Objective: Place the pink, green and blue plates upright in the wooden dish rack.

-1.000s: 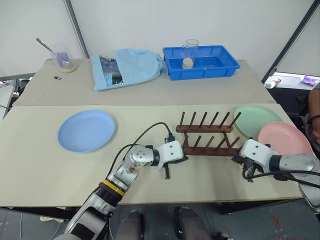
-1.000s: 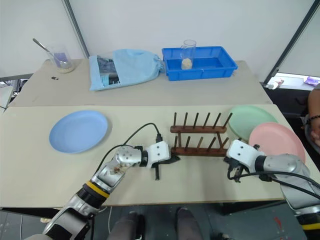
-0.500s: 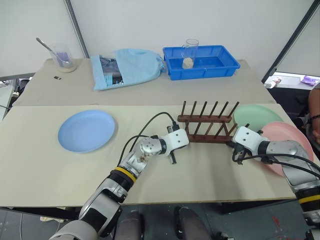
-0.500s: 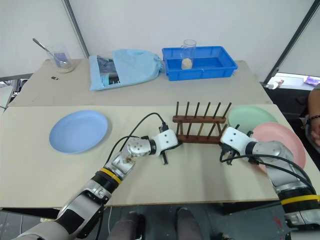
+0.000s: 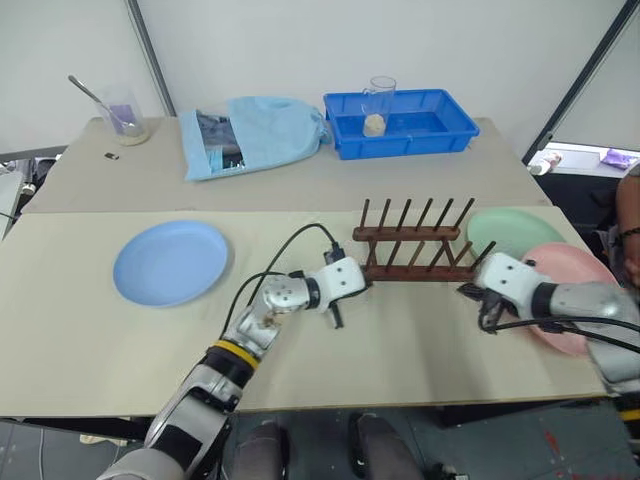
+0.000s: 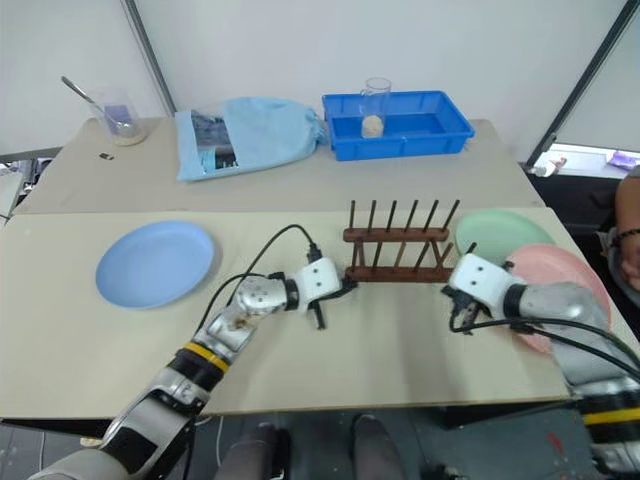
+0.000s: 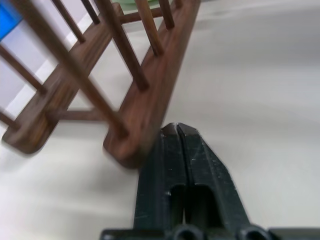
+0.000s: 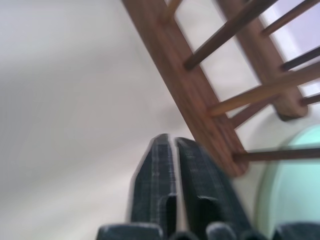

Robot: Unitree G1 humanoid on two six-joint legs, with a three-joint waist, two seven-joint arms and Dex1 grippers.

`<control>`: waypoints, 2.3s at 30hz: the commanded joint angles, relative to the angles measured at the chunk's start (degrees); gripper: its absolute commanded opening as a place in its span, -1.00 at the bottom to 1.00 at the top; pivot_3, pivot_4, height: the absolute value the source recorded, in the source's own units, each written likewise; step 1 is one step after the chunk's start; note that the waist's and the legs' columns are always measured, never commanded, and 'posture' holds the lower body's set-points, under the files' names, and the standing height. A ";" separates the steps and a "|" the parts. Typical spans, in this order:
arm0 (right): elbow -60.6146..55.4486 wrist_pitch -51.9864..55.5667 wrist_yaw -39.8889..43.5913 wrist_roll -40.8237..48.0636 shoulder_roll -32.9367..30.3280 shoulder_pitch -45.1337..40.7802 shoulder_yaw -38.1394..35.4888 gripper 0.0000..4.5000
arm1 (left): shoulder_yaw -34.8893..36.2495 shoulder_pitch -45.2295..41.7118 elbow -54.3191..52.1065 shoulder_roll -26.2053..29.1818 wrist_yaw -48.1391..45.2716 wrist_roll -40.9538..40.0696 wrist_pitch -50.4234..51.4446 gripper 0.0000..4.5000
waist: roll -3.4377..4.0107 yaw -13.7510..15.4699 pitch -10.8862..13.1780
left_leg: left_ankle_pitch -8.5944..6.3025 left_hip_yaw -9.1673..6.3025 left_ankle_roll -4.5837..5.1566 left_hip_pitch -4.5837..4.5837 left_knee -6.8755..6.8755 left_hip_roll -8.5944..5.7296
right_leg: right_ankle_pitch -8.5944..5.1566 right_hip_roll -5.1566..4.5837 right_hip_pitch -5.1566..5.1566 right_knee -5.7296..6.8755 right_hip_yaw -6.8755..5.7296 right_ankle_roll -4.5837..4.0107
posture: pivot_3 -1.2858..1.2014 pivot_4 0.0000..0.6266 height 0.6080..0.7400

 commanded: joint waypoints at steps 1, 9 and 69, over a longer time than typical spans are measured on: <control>-9.21 7.21 1.35 6.13 -0.97 4.96 -10.40 -0.16 | 2.83 1.46 -12.50 3.44 -6.83 -7.87 4.55 0.00 | 0.00 0.10 0.00 | 0.00 -0.01 0.00 0.01 0.00 0.00 | -0.01 0.00 -0.01 0.00 -0.02 -0.01 | 0.03 -0.52 0.70; -15.82 11.39 -8.66 2.18 4.82 16.22 -24.78 0.90 | 5.85 -0.99 -23.40 9.57 -17.12 -21.13 13.92 1.00 | 0.00 0.51 0.00 | -0.02 0.09 -0.04 0.01 0.42 -0.02 | -0.17 -0.13 0.16 -0.05 -0.07 -0.27 | 0.03 -0.52 0.70; 3.32 48.55 -17.97 47.85 12.28 -34.36 -30.75 -0.99 | 13.36 -6.16 -24.73 12.12 -18.63 -31.01 19.27 1.00 | 0.15 0.21 -0.05 | -0.13 -0.15 0.22 -0.45 0.38 -0.07 | -0.20 -0.04 -0.04 -0.19 -0.03 -0.16 | 0.03 -0.52 0.70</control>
